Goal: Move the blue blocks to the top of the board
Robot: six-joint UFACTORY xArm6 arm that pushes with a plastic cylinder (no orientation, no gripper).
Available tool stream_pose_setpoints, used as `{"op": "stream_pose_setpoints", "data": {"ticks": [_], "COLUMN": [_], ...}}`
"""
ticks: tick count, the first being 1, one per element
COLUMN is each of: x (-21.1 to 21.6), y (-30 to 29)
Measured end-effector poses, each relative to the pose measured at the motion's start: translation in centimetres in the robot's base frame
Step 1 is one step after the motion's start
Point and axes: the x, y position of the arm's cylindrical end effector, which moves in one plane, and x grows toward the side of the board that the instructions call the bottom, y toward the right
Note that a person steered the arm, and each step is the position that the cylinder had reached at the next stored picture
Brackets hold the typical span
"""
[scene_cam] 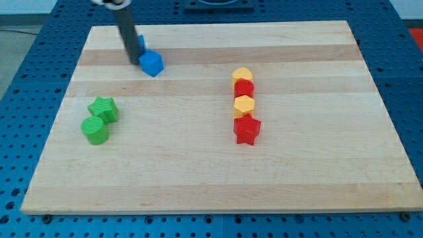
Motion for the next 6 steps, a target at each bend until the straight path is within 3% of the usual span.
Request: {"op": "stream_pose_setpoints", "data": {"ticks": [2, 3, 5, 6], "x": [0.0, -1.6, -3.2, -3.4], "y": [-6.4, -6.4, 1.5, 2.2]}}
